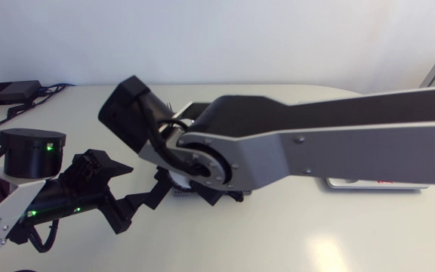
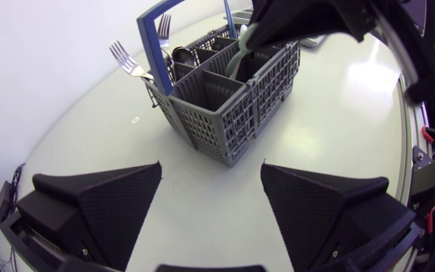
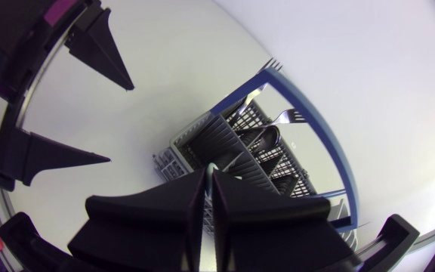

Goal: Sort the cutlery from the basket into the organizer compartments.

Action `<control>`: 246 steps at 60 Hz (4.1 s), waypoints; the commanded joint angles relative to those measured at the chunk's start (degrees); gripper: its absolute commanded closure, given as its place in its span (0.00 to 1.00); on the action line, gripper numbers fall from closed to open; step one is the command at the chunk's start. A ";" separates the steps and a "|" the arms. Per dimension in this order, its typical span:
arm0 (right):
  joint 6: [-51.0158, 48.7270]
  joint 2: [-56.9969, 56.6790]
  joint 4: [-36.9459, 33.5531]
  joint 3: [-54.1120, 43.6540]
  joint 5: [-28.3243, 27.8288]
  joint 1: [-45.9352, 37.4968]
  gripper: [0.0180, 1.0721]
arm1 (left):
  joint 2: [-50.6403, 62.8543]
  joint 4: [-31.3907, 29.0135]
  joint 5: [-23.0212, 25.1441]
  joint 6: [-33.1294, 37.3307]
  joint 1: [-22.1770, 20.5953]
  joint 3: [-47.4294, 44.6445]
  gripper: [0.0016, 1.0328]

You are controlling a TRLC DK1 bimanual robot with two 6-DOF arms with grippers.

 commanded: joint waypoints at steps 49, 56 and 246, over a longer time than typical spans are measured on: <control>2.95 -37.48 -25.98 0.57 -33.76 -11.57 0.93 | -3.36 -10.10 -1.61 -2.57 -6.81 7.30 0.12; 3.22 -41.61 -28.17 -1.10 -33.59 -16.93 0.93 | -2.66 -10.37 -2.31 -3.80 -8.48 8.53 0.12; -19.02 -31.67 10.94 -40.30 -28.66 -72.21 0.14 | 23.88 3.34 -8.90 -19.00 -25.27 27.61 0.38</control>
